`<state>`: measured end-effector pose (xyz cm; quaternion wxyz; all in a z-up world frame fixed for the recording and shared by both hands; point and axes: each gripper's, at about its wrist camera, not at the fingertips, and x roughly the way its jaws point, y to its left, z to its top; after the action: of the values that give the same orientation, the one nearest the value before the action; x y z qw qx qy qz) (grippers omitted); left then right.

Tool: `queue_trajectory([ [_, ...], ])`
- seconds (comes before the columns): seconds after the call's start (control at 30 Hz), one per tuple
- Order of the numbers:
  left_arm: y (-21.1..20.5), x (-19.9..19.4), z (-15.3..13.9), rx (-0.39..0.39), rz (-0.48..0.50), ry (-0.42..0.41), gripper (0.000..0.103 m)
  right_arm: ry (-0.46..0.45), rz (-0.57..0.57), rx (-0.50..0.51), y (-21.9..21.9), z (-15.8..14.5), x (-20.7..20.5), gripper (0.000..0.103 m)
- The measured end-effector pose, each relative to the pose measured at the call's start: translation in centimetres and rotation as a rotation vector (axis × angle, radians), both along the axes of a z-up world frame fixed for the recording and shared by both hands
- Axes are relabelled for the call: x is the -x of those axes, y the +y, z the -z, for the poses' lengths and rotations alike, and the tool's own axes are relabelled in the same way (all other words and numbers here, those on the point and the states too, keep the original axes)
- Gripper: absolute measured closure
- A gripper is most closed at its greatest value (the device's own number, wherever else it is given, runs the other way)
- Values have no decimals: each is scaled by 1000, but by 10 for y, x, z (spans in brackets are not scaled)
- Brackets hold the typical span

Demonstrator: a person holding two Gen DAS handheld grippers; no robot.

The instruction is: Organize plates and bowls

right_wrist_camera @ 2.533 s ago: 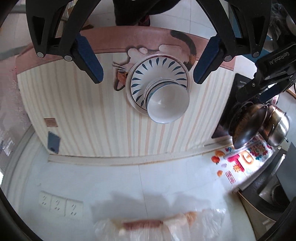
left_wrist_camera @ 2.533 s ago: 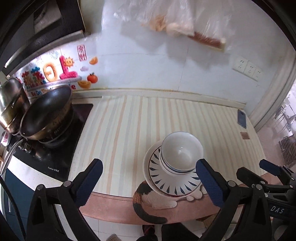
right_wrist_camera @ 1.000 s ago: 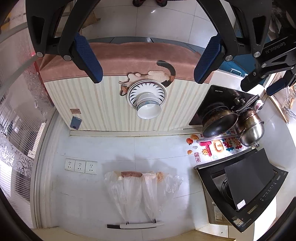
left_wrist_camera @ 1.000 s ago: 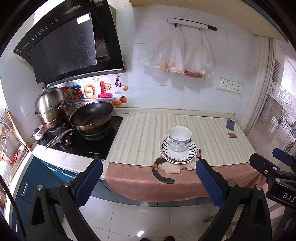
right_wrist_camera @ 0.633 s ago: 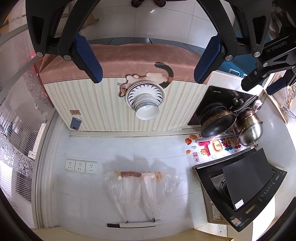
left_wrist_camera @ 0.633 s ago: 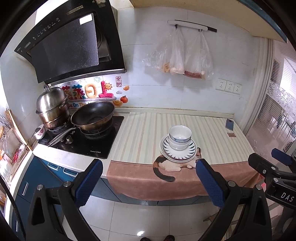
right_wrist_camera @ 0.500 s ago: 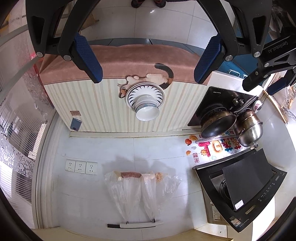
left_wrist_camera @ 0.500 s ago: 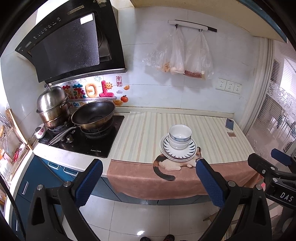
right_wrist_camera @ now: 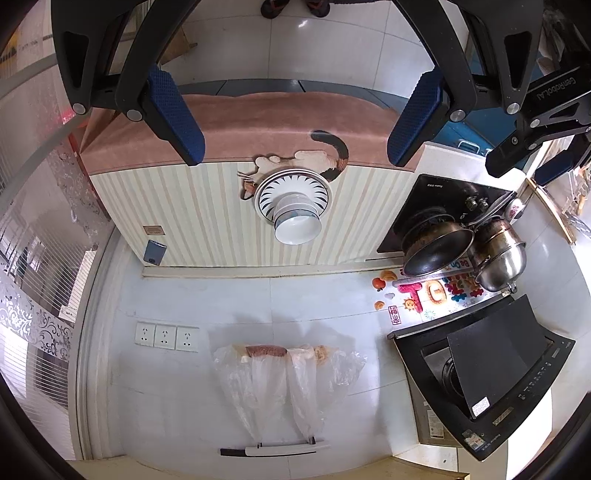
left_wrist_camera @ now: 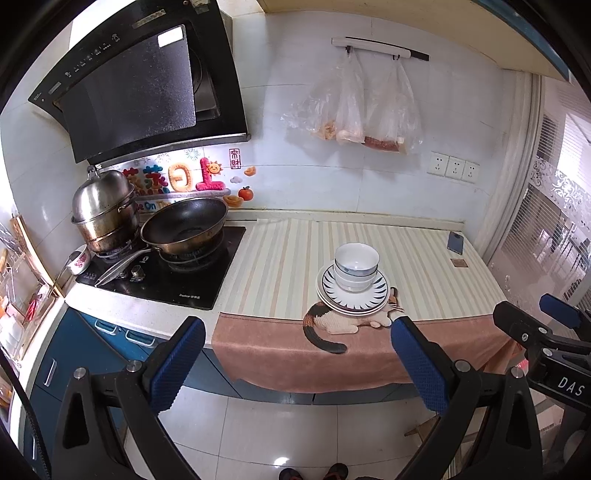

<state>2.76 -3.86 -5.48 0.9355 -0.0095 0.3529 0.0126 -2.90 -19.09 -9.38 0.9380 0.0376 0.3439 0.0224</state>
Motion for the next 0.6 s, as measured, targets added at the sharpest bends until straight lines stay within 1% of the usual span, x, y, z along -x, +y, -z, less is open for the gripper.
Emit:
queue_trajectory([
  [0.6,2,3,2,1,15,8,0,-1,6,-4,-4,2,3,2],
])
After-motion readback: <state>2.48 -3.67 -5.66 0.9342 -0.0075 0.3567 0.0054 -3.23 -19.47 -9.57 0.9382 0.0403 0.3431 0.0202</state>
